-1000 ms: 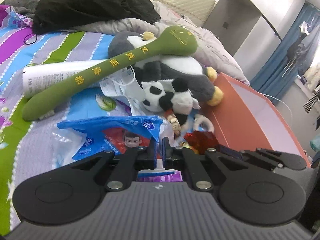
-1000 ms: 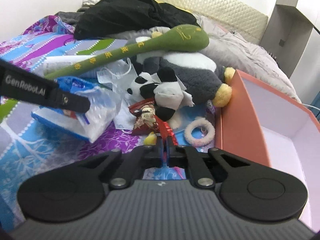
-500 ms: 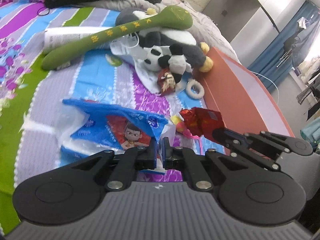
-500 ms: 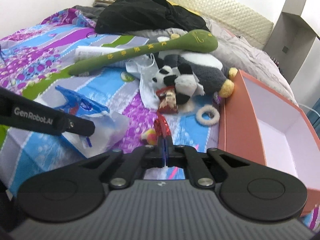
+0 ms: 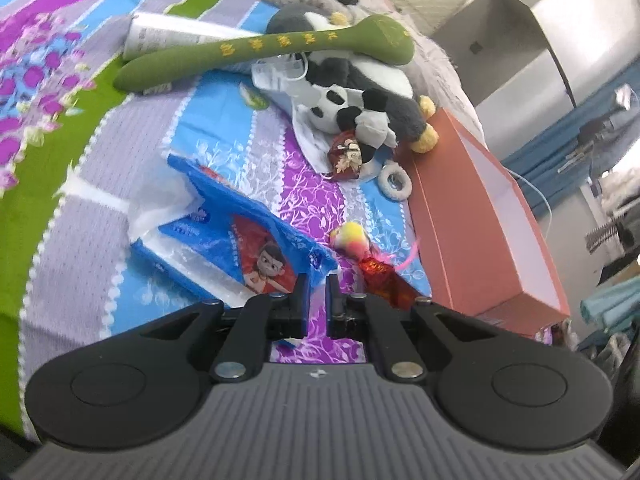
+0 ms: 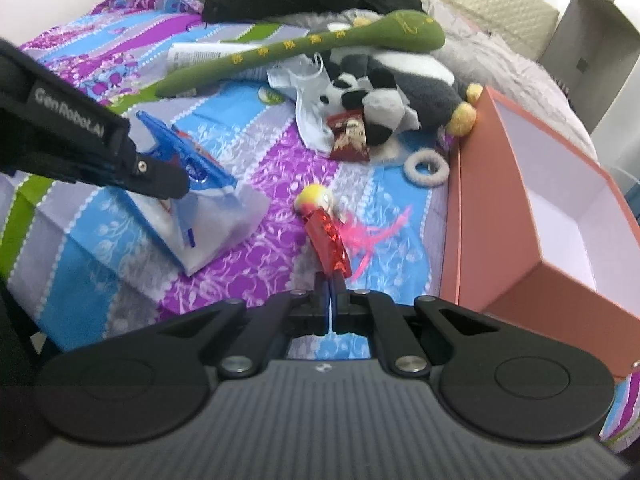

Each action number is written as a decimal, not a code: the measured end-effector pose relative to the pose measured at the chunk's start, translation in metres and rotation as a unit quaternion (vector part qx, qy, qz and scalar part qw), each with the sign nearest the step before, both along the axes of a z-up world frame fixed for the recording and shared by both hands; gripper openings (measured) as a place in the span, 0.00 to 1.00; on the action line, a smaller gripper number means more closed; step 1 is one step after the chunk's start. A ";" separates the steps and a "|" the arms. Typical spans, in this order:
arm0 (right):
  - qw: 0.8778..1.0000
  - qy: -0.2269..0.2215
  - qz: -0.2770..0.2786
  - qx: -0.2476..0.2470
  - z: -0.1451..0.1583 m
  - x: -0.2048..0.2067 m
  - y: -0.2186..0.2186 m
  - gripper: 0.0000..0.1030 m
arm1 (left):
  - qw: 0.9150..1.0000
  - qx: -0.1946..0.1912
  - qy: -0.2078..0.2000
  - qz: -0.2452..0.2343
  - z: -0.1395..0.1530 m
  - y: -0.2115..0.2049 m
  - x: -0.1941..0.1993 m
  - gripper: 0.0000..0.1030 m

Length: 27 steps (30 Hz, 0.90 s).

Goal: Organize soft objects
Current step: 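Close the left tool on the blue tissue pack while the right tool grasps the red candy packet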

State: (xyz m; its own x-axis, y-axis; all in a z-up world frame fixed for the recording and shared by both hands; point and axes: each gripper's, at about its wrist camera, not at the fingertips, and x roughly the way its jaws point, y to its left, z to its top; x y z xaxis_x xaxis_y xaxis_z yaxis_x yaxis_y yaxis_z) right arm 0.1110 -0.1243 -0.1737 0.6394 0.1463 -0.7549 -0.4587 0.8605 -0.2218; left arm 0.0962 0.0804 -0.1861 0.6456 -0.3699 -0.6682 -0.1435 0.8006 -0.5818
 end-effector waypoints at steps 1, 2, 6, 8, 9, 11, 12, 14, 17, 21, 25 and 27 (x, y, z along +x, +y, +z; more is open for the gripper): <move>1.000 0.008 -0.002 0.010 0.002 0.000 -0.002 0.07 | 1.000 -0.007 0.002 0.003 0.001 0.000 -0.001 0.07; 1.000 0.015 -0.001 0.019 0.004 0.001 -0.003 0.07 | 1.000 -0.010 0.004 0.007 0.003 0.000 -0.002 0.07; 0.997 0.050 -0.019 0.046 0.006 0.006 -0.010 0.10 | 0.999 -0.020 0.011 0.028 0.007 0.003 -0.003 0.23; 0.994 0.074 -0.037 0.078 0.007 0.009 -0.018 0.25 | 0.999 -0.034 0.016 0.040 0.007 0.008 -0.003 0.48; 0.991 0.082 -0.046 0.092 0.007 0.010 -0.021 0.30 | 0.998 -0.038 0.015 0.045 0.008 0.009 -0.003 0.53; 0.987 0.091 -0.066 0.113 0.007 0.010 -0.026 0.50 | 0.998 -0.040 0.016 0.052 0.009 0.012 -0.003 0.54; 0.986 0.092 -0.072 0.118 0.007 0.009 -0.027 0.53 | 0.997 -0.045 0.018 0.057 0.009 0.013 -0.002 0.56; 0.983 0.091 -0.084 0.133 0.006 0.008 -0.030 0.60 | 0.996 -0.061 0.021 0.069 0.007 0.016 -0.001 0.59; 0.981 0.084 -0.098 0.147 0.006 0.011 -0.030 0.60 | 0.993 -0.083 0.027 0.085 0.005 0.018 0.003 0.59; 0.970 0.096 -0.137 0.175 0.005 0.023 -0.034 0.60 | 0.989 -0.090 0.036 0.108 0.005 0.016 0.010 0.59; 0.956 0.129 -0.153 0.213 0.003 0.030 -0.037 0.60 | 0.986 -0.095 0.051 0.127 0.002 0.017 0.016 0.59; 0.956 0.133 -0.145 0.219 0.007 0.028 -0.035 0.60 | 0.984 -0.099 0.054 0.136 0.000 0.018 0.016 0.59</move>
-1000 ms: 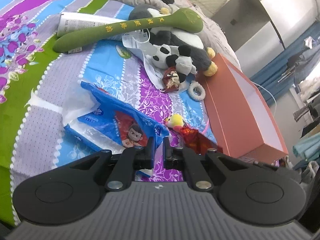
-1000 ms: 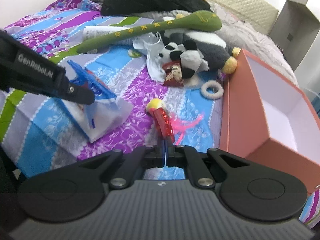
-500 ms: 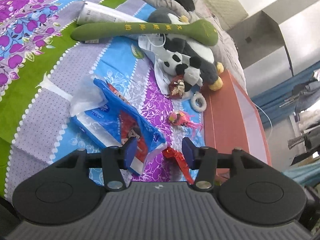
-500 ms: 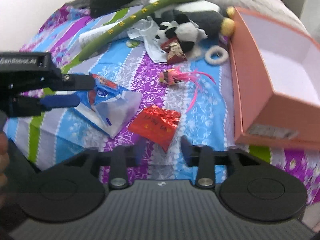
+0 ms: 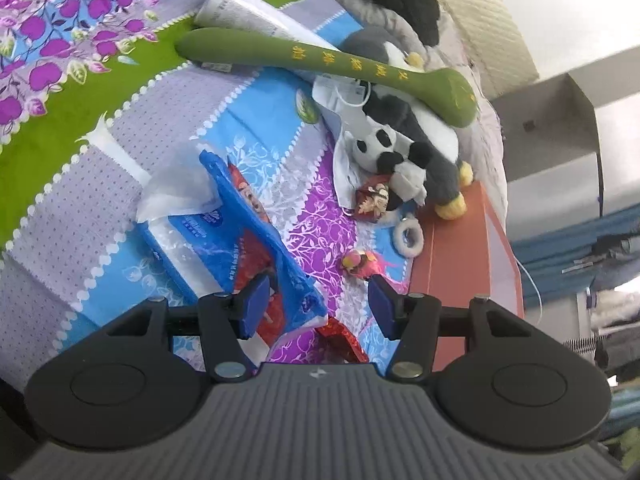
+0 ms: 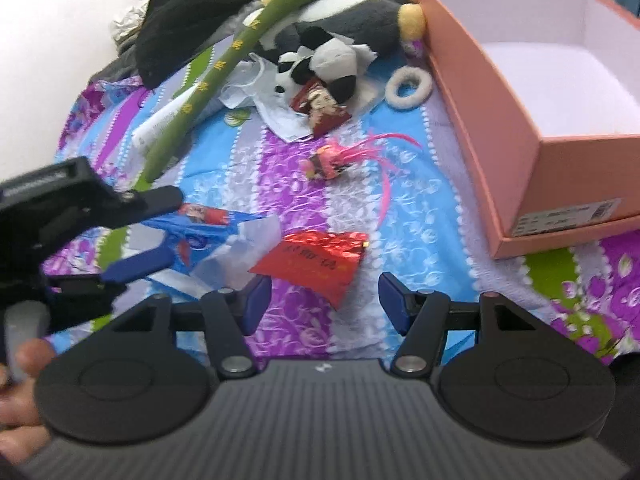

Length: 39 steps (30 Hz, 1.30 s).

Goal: Organize soft objects
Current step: 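Close the left tool on the blue tissue pack while the right tool grasps the red candy packet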

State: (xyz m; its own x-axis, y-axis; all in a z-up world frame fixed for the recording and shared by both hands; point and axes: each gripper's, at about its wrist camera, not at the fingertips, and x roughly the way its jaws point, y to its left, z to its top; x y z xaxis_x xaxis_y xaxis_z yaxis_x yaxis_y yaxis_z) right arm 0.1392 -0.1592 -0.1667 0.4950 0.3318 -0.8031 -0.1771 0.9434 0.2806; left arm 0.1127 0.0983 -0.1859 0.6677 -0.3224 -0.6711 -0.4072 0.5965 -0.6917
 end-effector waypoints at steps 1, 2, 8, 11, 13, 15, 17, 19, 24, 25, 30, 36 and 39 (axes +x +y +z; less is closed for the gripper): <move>1.000 -0.001 0.004 0.001 0.003 -0.002 0.001 0.60 | 1.000 0.002 0.000 0.002 0.000 0.000 0.000 0.59; 1.000 -0.002 0.006 0.004 0.005 -0.004 0.001 0.60 | 1.000 0.007 0.001 0.003 0.001 0.000 0.001 0.58; 0.999 0.008 -0.003 0.035 0.016 -0.009 -0.002 0.60 | 1.000 0.013 0.012 0.009 -0.004 0.001 0.003 0.57; 1.000 0.005 -0.013 0.024 0.008 -0.004 0.000 0.60 | 1.000 0.013 0.016 0.012 -0.008 0.002 0.003 0.57; 1.000 0.011 -0.020 0.014 -0.003 0.002 0.002 0.60 | 1.000 0.011 0.020 0.014 -0.011 0.002 0.004 0.57; 0.999 0.016 -0.028 0.001 -0.015 0.009 0.005 0.60 | 1.000 0.013 0.023 0.014 -0.014 0.001 0.005 0.57; 0.999 0.011 -0.029 -0.014 -0.025 0.015 0.010 0.60 | 0.999 0.014 0.024 0.015 -0.016 0.001 0.006 0.57; 0.999 0.012 -0.027 -0.020 -0.031 0.020 0.014 0.60 | 0.999 0.014 0.027 0.016 -0.017 0.000 0.008 0.57; 0.999 0.006 -0.019 -0.042 -0.042 0.026 0.025 0.60 | 0.999 0.021 0.032 0.016 -0.021 -0.002 0.014 0.57; 0.999 0.005 -0.019 -0.045 -0.044 0.027 0.026 0.60 | 0.999 0.022 0.035 0.016 -0.022 -0.003 0.015 0.54; 0.997 -0.018 -0.005 -0.071 -0.049 0.025 0.035 0.60 | 0.997 0.051 0.051 0.003 -0.027 -0.011 0.022 0.42; 0.996 -0.041 -0.006 -0.078 -0.051 0.021 0.038 0.58 | 0.993 0.100 0.039 -0.043 -0.019 -0.019 0.030 0.23; 0.996 -0.049 0.003 -0.075 -0.048 0.020 0.036 0.56 | 0.990 0.125 0.027 -0.060 -0.012 -0.022 0.029 0.17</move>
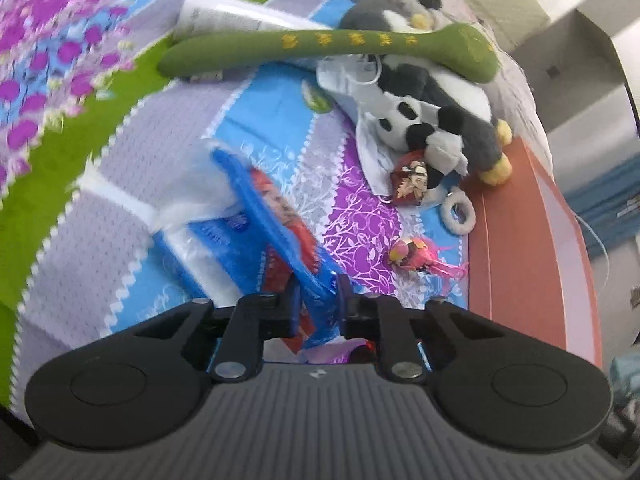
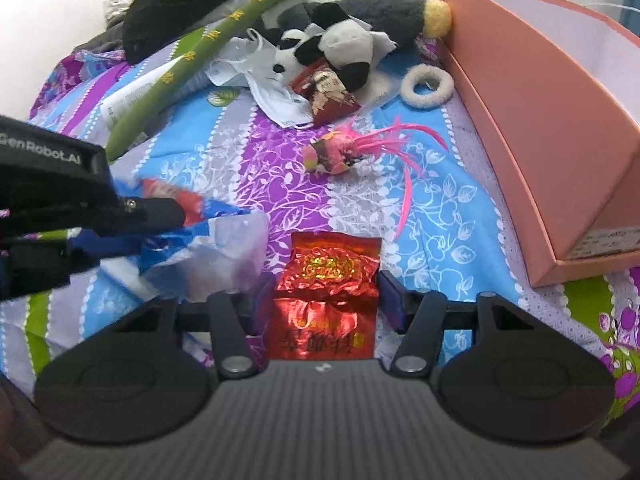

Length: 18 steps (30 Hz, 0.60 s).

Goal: Organize soft objects
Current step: 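Close the left tool on the blue tissue pack while the right tool grasps the red candy packet, then carry the tissue pack with the left tool while the right tool carries the candy packet over the pink box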

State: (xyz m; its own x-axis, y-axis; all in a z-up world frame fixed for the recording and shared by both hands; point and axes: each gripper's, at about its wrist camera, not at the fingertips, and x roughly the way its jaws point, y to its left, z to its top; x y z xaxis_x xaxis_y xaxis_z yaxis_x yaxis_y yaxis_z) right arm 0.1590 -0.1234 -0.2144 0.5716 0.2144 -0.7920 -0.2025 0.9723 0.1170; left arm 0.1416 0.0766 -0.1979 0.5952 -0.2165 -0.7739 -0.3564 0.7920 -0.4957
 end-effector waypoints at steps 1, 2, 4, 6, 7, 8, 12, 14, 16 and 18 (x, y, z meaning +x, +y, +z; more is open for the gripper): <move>1.000 -0.005 0.000 0.000 0.002 0.000 -0.001 0.56 | 1.000 0.001 -0.001 -0.007 0.001 0.000 -0.001 0.16; 1.000 -0.012 0.002 0.001 0.004 -0.001 -0.003 0.56 | 1.000 0.003 -0.001 -0.014 0.003 0.000 -0.002 0.15; 1.000 -0.018 0.000 0.003 0.007 -0.003 -0.007 0.56 | 0.999 0.018 -0.002 -0.027 0.006 -0.002 -0.004 0.13; 1.000 -0.019 -0.004 0.011 0.010 -0.004 -0.012 0.56 | 0.999 0.028 -0.004 -0.038 0.010 -0.002 -0.007 0.11; 1.000 -0.021 -0.005 0.011 0.012 -0.005 -0.013 0.56 | 0.998 0.031 -0.005 -0.045 0.013 -0.002 -0.008 0.10; 1.000 -0.025 -0.005 0.011 0.014 -0.006 -0.015 0.56 | 0.998 0.038 -0.008 -0.052 0.016 -0.003 -0.009 0.09; 0.999 -0.034 -0.008 0.020 0.026 -0.010 -0.023 0.56 | 0.996 0.050 -0.018 -0.077 0.028 -0.009 -0.013 0.08; 0.999 -0.040 -0.009 0.024 0.032 -0.012 -0.026 0.56 | 0.994 0.064 -0.028 -0.088 0.036 -0.014 -0.014 0.07; 0.999 -0.045 -0.008 0.029 0.039 -0.014 -0.028 0.56 | 0.992 0.066 -0.035 -0.097 0.044 -0.018 -0.013 0.07; 0.998 -0.053 -0.007 0.031 0.046 -0.016 -0.030 0.56 | 0.991 0.068 -0.043 -0.107 0.053 -0.021 -0.013 0.07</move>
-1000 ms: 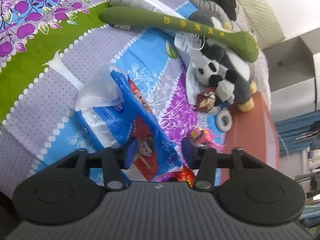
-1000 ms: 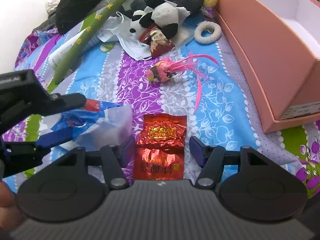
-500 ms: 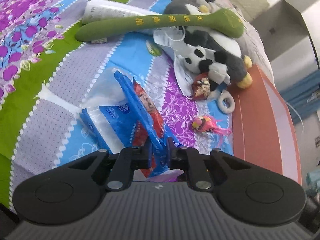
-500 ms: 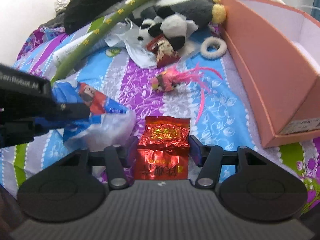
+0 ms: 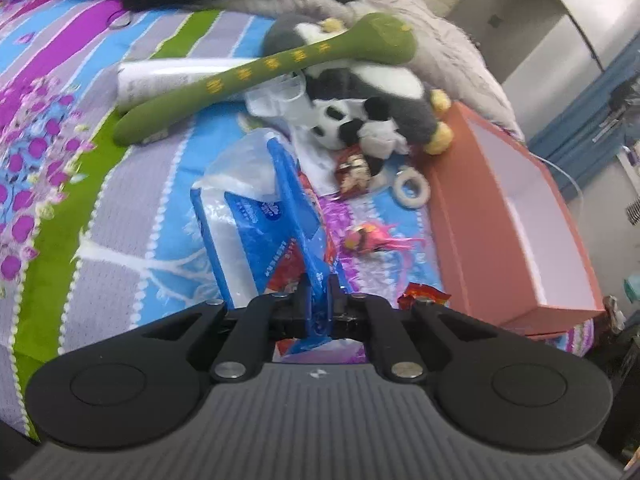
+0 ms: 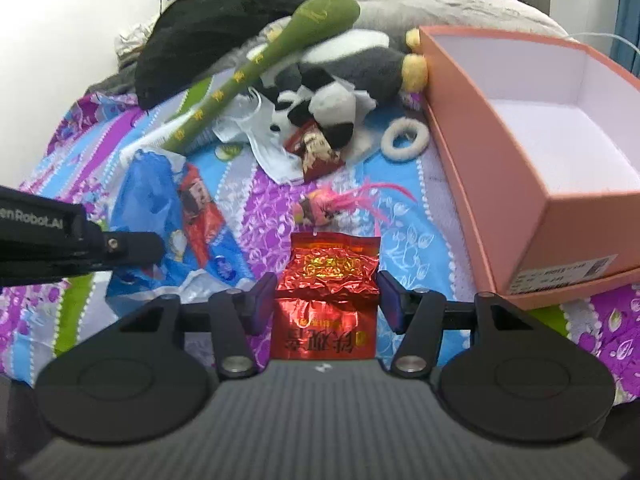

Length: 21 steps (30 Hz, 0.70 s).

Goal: Organize soft objects
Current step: 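Carry the tissue pack with the left tool while the right tool carries the candy packet over the pink box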

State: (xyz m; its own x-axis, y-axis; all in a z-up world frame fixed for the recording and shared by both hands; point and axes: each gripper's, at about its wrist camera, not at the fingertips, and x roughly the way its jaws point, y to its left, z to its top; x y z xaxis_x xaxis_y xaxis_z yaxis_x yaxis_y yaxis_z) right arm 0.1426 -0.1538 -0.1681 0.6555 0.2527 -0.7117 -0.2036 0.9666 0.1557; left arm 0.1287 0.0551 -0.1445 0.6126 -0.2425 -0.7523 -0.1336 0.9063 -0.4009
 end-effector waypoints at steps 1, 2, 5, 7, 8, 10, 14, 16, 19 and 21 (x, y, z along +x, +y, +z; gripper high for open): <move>1.000 -0.005 0.000 0.001 0.004 0.000 -0.001 0.56 | 1.000 0.002 -0.004 -0.003 0.005 -0.001 0.000 0.07; 1.000 -0.010 0.000 0.002 0.009 -0.001 -0.003 0.56 | 1.000 0.003 -0.009 -0.007 0.010 -0.002 0.001 0.07; 1.000 -0.026 0.000 0.011 0.027 -0.003 -0.009 0.56 | 1.000 0.002 -0.021 -0.019 0.028 -0.005 0.002 0.07; 0.999 -0.041 0.002 0.017 0.042 -0.004 -0.013 0.56 | 0.999 0.002 -0.032 -0.028 0.041 -0.006 0.003 0.07; 0.999 -0.051 0.003 0.018 0.050 -0.005 -0.014 0.56 | 0.999 0.004 -0.039 -0.032 0.049 -0.008 0.003 0.07; 0.997 -0.068 0.003 0.022 0.065 -0.004 -0.018 0.56 | 0.998 0.006 -0.055 -0.041 0.065 -0.010 0.005 0.07; 0.995 -0.101 0.007 0.026 0.096 0.000 -0.025 0.56 | 0.995 0.008 -0.085 -0.058 0.094 -0.016 0.011 0.07; 0.992 -0.124 0.006 0.020 0.112 0.003 -0.030 0.56 | 0.993 0.007 -0.096 -0.065 0.107 -0.019 0.015 0.07; 0.989 -0.145 -0.002 0.018 0.132 0.010 -0.040 0.56 | 0.990 0.014 -0.120 -0.075 0.127 -0.025 0.021 0.07; 0.987 -0.161 -0.008 0.014 0.145 0.015 -0.047 0.56 | 0.988 0.016 -0.132 -0.080 0.141 -0.030 0.027 0.07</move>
